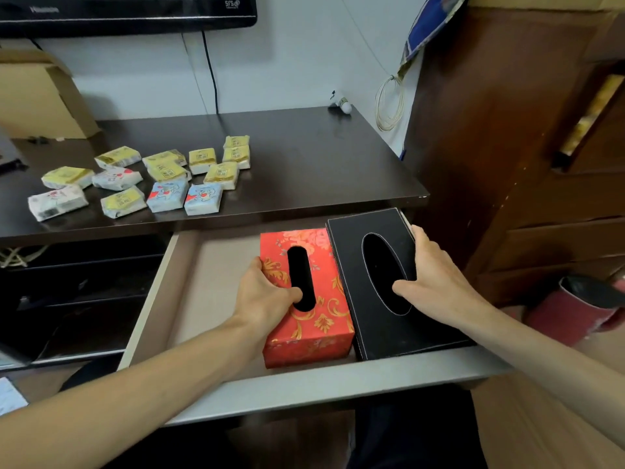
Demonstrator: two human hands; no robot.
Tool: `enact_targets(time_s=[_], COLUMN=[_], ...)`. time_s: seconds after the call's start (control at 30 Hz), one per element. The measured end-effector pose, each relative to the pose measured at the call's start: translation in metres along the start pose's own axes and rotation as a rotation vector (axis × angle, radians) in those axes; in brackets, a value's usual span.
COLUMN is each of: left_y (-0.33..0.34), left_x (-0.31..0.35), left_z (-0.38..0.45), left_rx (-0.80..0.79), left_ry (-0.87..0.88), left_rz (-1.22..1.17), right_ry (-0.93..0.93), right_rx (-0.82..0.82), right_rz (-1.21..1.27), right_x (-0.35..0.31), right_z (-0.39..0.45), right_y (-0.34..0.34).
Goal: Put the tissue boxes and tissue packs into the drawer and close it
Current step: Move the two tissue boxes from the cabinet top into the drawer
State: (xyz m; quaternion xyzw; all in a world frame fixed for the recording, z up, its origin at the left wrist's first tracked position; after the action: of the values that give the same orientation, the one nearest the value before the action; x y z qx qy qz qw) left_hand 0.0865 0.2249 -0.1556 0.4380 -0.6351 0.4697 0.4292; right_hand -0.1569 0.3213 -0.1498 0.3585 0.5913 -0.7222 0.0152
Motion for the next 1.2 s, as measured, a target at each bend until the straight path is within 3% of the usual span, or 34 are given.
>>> enact_targets(time_s=[0.23,0.37,0.57,0.7,0.9,1.2], left_y=[-0.004,-0.011,-0.008,0.0,0.003,0.009], left_x=[-0.01,-0.007,0.027,0.031,0.03,0.028], left_z=[0.009,0.034,0.083,0.098,0.103,0.09], left_rx=[-0.054,-0.067,-0.181,-0.181,-0.076,-0.074], left_ry=[-0.031,0.094,0.324,0.432,0.496,0.527], left_rz=[0.011,0.096,0.684,0.914,0.921,0.888], right_ry=[-0.212,-0.396,-0.487,-0.485,-0.456,-0.449], right_rx=[0.03,0.161,0.023,-0.133,-0.108,-0.082], right_rz=[-0.515,-0.682,-0.533,-0.48,-0.332,-0.188], right_x=[-0.001,-0.004,-0.018,-0.011,0.011,0.025], right_z=[-0.003,0.003,0.058,0.085,0.086,0.082], right_y=[0.004,-0.008,-0.007,0.005,0.009,0.014])
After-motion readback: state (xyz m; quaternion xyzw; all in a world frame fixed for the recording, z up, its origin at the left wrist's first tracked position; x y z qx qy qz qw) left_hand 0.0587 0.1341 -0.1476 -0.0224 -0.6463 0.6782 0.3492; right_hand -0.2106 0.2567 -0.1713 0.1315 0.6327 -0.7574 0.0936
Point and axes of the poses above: each hand's wrist, its own z-axis towards the middle knuckle, its own y-axis out of the palm, x = y × z, the point moved 1 cm from there along z, towards the middle knuckle, and after that the axes turned 5 degrees about x, right-handed, at the moved point
